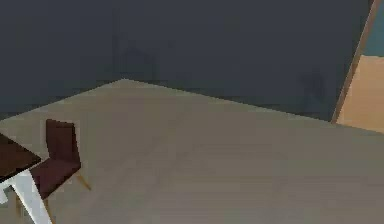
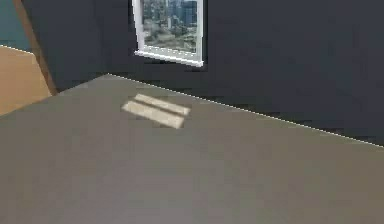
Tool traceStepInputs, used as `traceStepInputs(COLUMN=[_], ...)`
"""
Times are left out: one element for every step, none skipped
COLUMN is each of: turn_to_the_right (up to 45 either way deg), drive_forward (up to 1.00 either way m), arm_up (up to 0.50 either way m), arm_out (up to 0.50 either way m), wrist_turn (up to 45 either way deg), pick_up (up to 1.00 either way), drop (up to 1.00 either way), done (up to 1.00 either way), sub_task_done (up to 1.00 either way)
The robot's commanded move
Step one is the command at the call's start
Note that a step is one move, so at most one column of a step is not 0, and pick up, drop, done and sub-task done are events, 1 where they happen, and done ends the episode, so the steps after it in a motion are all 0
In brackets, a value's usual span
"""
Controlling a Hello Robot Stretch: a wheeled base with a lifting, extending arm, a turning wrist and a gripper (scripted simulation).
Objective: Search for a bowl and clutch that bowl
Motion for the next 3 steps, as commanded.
traceStepInputs(turn_to_the_right=[-45.0, -45.0, -15.0], drive_forward=[0.0, 0.0, 0.0], arm_up=[0.0, 0.0, 0.0], arm_out=[0.0, 0.0, 0.0], wrist_turn=[0.0, 0.0, 0.0], pick_up=[0.0, 0.0, 0.0], drop=[0.0, 0.0, 0.0], done=[0.0, 0.0, 0.0], sub_task_done=[0.0, 0.0, 0.0])
